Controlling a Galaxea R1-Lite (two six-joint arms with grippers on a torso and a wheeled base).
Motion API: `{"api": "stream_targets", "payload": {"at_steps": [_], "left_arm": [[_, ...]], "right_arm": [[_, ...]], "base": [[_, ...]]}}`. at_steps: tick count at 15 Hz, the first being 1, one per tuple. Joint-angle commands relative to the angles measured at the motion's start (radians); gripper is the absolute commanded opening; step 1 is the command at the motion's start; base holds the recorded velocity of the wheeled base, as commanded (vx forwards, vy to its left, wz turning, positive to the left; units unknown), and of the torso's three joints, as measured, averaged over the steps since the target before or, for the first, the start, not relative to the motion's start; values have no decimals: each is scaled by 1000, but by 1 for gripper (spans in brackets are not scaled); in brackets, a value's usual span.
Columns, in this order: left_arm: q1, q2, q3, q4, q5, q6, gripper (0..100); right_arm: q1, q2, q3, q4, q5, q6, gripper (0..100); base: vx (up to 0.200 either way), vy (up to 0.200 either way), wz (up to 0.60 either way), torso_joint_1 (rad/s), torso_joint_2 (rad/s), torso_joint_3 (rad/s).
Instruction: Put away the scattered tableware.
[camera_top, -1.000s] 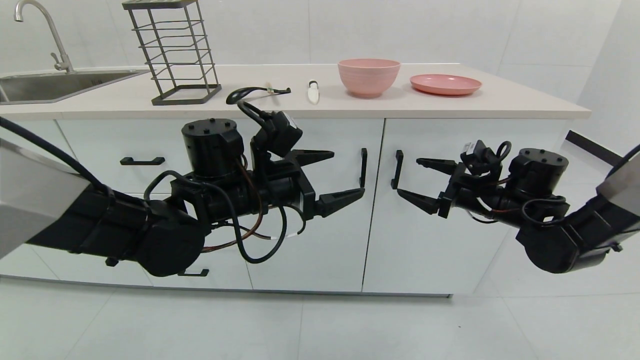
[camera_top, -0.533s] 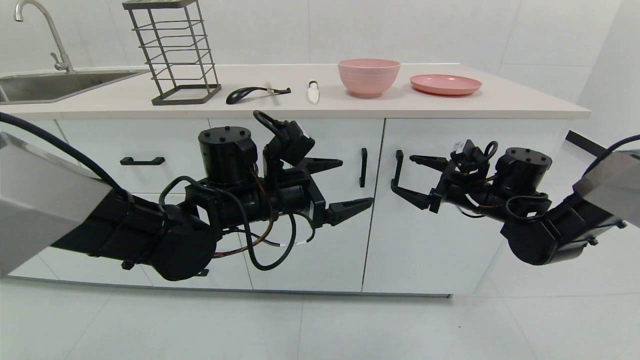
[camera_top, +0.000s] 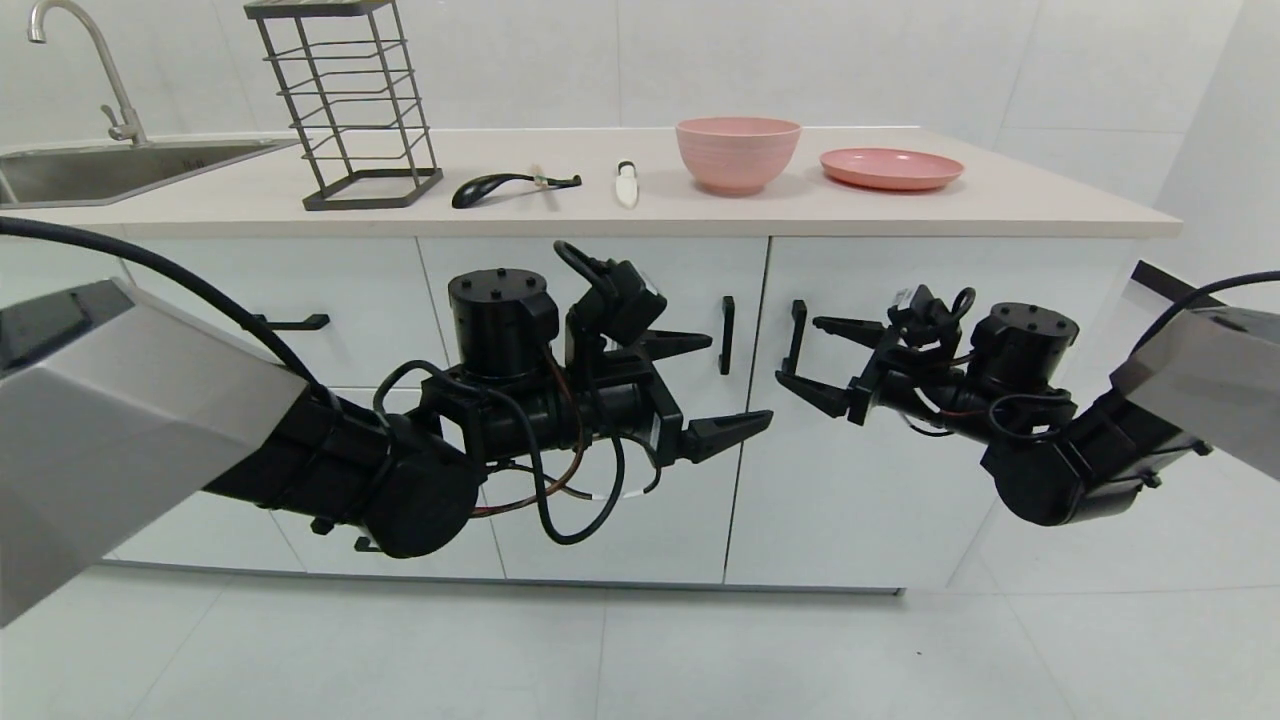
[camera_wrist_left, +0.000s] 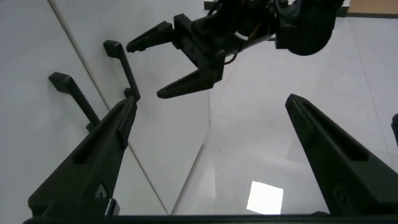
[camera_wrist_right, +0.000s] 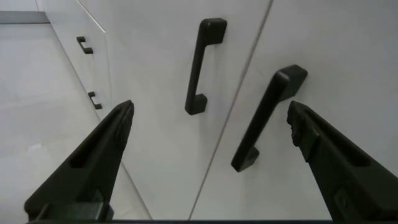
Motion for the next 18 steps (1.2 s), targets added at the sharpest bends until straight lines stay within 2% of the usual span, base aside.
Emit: {"api": "stream_targets", "payload": {"at_steps": [1,5,9,13,14,16,18], "left_arm": [[-11,12,-7,-2,2,0,100],[-12,55,-64,-2,3,0,100],[-11,58,-67,-2,5,-5,100],[-6,66,-81,-3,23,-9,100],[-1,80,-99,-3,23,-9,100],[-1,92,-118,-3,23,-12,100],[-1,101,-124,-5,14,-12,100]], "right_arm": [[-12,26,-8,-1,12,-2,100],[17,101,-29,-58,79,-2,100],[23,164,-130,-57,84,-2,100],[22,187,-147,-55,120,1,100],[15,199,-146,-61,242,0,100],[12,202,-146,-98,364,1,100],[2,199,-135,-110,415,3,100]], "base": [[0,0,0,0,0,0],[0,0,0,0,0,0],[0,0,0,0,0,0],[0,0,0,0,0,0],[0,0,0,0,0,0],[0,0,0,0,0,0],[0,0,0,0,0,0]]}}
